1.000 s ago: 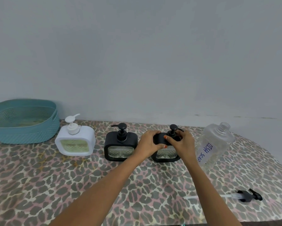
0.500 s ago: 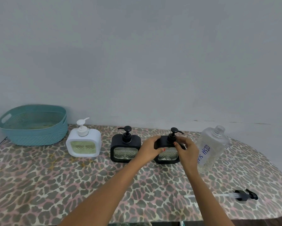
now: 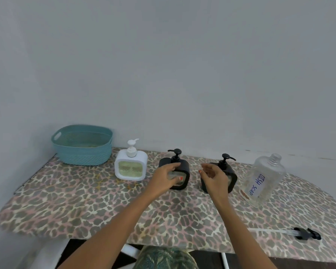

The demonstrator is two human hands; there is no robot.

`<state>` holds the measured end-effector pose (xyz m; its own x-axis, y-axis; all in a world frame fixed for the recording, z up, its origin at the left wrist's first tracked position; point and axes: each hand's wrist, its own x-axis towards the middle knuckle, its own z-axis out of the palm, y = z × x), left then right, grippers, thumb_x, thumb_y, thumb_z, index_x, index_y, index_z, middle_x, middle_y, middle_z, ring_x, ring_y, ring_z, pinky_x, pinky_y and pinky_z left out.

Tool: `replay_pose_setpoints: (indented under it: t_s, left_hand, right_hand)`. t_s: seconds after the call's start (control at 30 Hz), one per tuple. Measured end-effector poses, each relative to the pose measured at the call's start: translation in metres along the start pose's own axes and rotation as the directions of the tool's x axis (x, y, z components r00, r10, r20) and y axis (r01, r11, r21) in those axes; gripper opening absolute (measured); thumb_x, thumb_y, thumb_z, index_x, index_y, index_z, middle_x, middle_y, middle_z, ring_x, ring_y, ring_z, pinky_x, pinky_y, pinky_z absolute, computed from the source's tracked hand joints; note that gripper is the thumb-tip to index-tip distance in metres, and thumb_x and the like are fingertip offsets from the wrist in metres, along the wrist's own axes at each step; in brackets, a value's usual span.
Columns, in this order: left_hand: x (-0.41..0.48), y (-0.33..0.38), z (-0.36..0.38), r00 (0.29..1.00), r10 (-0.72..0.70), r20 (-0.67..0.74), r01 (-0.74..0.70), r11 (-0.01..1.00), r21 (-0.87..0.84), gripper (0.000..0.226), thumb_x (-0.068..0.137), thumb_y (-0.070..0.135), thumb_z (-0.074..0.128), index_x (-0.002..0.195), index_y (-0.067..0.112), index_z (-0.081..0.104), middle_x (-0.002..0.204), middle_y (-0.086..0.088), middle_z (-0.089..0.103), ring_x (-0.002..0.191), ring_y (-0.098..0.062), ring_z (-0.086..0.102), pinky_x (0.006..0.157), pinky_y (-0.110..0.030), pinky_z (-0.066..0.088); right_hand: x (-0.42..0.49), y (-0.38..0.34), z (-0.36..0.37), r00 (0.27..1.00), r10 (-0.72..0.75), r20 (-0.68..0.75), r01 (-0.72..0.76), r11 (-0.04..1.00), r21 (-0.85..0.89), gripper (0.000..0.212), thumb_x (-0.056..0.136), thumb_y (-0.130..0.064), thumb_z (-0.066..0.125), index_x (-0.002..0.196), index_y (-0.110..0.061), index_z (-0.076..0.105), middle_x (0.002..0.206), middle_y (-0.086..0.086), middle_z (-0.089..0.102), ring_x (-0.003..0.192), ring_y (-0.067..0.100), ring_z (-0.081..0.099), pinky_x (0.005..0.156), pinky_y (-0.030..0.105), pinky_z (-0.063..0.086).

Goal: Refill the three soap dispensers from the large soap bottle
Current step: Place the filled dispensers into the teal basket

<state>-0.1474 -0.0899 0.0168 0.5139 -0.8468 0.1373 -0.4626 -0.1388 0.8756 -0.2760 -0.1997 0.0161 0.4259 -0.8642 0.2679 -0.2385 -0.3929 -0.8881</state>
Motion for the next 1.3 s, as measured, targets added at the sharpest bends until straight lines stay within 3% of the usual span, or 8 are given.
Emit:
replay_pose_setpoints:
  t_s: [0.23,0.47,0.6,0.77,0.9,1.1,1.3]
  left_hand:
    - [-0.034,-0.033,-0.06,0.988,-0.054,-0.146,0.049,0.998,-0.04,0.051,0.082,0.015,0.067,0.129,0.014,0.05,0.134,-0.006,0.052,0.124,-0.014,0.047,0.098,-0.021,0.038]
    - [-0.04,-0.067,-0.116,0.959,-0.111,-0.261,0.105,0.994,-0.037,0.053,0.081,0.014,0.068,0.131,0.016,0.049,0.137,-0.007,0.049,0.124,-0.018,0.048,0.105,-0.032,0.04]
    - [-0.026,-0.078,-0.135,0.943,-0.104,-0.316,0.113,0.993,0.012,0.058,0.079,0.012,0.069,0.132,0.011,0.046,0.136,-0.006,0.05,0.123,-0.016,0.046,0.096,-0.017,0.032]
    - [-0.001,-0.095,-0.144,0.962,-0.124,-0.245,0.15,0.985,0.09,0.067,0.079,0.018,0.07,0.137,0.014,0.038,0.142,-0.005,0.043,0.131,-0.02,0.039,0.1,-0.022,0.027]
    - [0.02,-0.103,-0.146,0.977,-0.131,-0.169,0.151,0.982,0.114,0.069,0.078,0.018,0.071,0.137,0.017,0.037,0.142,-0.004,0.042,0.129,-0.018,0.04,0.096,-0.019,0.027]
    - [0.036,-0.111,-0.144,0.983,-0.114,-0.141,0.132,0.983,0.125,0.068,0.073,0.014,0.075,0.133,0.013,0.044,0.136,-0.005,0.049,0.116,-0.013,0.046,0.093,-0.02,0.033]
    - [0.035,-0.11,-0.145,0.982,-0.081,-0.172,0.106,0.985,0.139,0.065,0.068,0.009,0.078,0.126,0.01,0.051,0.126,-0.008,0.057,0.105,-0.011,0.05,0.086,-0.018,0.035]
  right_hand:
    - [-0.021,-0.032,0.062,0.991,-0.055,0.125,0.052,0.998,0.027,0.025,0.085,-0.011,0.063,0.109,-0.005,0.063,0.107,0.009,0.065,0.093,0.013,0.058,0.087,0.02,0.045]
    - [-0.026,-0.049,0.124,0.967,-0.073,0.243,0.065,0.997,0.038,0.029,0.084,-0.012,0.064,0.112,-0.005,0.061,0.112,0.009,0.063,0.097,0.014,0.058,0.088,0.022,0.046]
    - [-0.012,-0.054,0.15,0.952,-0.094,0.292,0.1,0.995,-0.005,0.036,0.08,-0.008,0.067,0.114,-0.005,0.058,0.117,0.012,0.058,0.102,0.017,0.055,0.087,0.019,0.041]
    - [0.013,-0.056,0.172,0.923,-0.118,0.366,0.175,0.977,-0.125,0.051,0.074,-0.013,0.073,0.12,-0.006,0.051,0.119,0.012,0.051,0.11,0.026,0.049,0.08,0.02,0.032]
    - [0.029,-0.05,0.181,0.892,-0.084,0.444,0.19,0.961,-0.201,0.062,0.07,-0.015,0.077,0.123,-0.006,0.046,0.122,0.01,0.047,0.111,0.024,0.046,0.084,0.023,0.034]
    - [0.04,-0.044,0.184,0.86,-0.063,0.506,0.185,0.963,-0.194,0.052,0.071,-0.008,0.074,0.118,-0.004,0.052,0.115,0.013,0.057,0.105,0.027,0.053,0.083,0.031,0.041]
    - [0.038,-0.043,0.184,0.858,-0.056,0.511,0.181,0.963,-0.199,0.057,0.069,-0.012,0.077,0.12,-0.008,0.051,0.118,0.012,0.055,0.104,0.023,0.052,0.076,0.022,0.033]
